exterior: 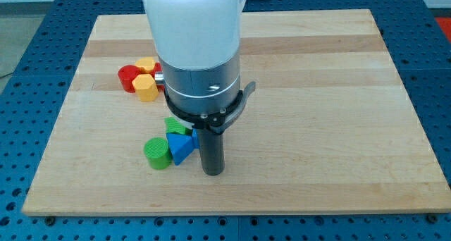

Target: Push the green circle up a bit

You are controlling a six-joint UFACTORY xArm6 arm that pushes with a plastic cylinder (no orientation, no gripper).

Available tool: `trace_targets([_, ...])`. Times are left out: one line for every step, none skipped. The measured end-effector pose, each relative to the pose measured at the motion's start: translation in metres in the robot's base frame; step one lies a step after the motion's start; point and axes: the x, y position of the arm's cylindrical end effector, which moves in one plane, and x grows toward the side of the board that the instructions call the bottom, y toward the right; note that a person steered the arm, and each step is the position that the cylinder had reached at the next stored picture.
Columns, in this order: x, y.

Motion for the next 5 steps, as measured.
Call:
trace_targets([0.0, 0.0])
trace_targets([0.016, -0.005])
trace_targets([0.028, -0.056])
trace_targets([0.025, -0.099])
trace_targets([0.01, -0.103])
